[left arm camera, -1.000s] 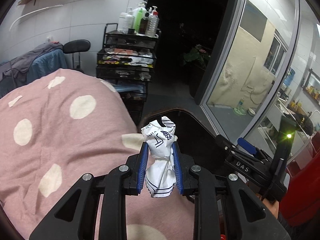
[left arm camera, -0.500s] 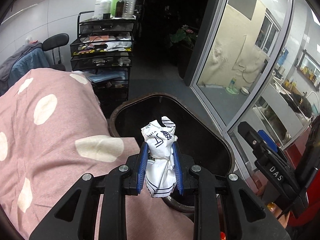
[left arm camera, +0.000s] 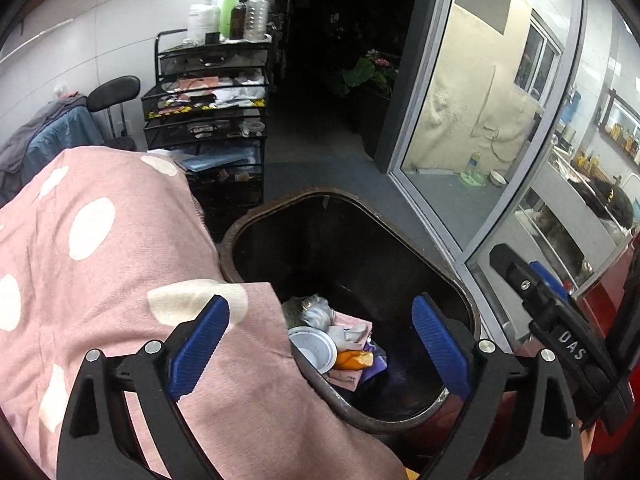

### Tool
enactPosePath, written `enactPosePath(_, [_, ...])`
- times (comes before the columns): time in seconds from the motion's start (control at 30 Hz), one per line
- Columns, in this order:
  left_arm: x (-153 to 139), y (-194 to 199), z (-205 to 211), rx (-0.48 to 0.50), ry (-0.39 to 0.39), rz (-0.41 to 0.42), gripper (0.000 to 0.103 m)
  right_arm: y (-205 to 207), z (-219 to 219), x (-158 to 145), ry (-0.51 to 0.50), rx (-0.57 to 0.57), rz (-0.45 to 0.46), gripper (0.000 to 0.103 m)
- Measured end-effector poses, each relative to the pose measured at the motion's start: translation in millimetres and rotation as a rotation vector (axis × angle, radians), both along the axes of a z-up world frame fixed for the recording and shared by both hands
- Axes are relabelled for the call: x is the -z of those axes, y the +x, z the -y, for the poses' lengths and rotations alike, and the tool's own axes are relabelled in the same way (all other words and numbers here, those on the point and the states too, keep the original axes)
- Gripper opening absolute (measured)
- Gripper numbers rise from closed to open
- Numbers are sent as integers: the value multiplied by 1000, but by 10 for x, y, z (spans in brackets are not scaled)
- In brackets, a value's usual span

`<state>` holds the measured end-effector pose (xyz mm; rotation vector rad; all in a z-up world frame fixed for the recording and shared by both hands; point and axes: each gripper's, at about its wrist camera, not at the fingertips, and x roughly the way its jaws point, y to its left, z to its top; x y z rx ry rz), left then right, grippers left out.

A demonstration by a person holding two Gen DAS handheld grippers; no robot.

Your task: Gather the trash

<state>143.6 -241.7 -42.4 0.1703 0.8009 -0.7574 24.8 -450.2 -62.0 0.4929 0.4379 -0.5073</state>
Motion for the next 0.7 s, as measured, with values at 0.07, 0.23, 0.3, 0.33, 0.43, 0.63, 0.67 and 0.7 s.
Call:
enactPosePath(0.07, [-50,-37,-77,-13,-25,17,95,1,-7,-3,3,-7,1,96])
enactPosePath(0.23, [-200,-203,-345,-70,-69,105,97,17,-23,-9,0,-30,0,97])
enactPosePath(0.3, [-252,-261,-463,-93,-84,135,98,35,-49,-5,2,-47,-1,97])
enactPosePath(0.33, [-271,-278,-508,-100,-90,145,98,48,-62,-6,2,-55,-2,97])
enactPosePath(0.43, [-344,-354,-733,-139,-124,174,98,81,-135,-9,-3,-88,-7,97])
enactPosePath(0.63, [-432,-427,-1167,-263,-185,213,98,132,-323,-71,-22,-151,-10,97])
enactPosePath(0.67, [-445,-460,-1228,-287,-182,228,98,136,-369,-83,-28,-161,-8,97])
enactPosePath(0.7, [-456,-481,-1293,-316,-176,247,98,132,-429,-95,-37,-175,-5,97])
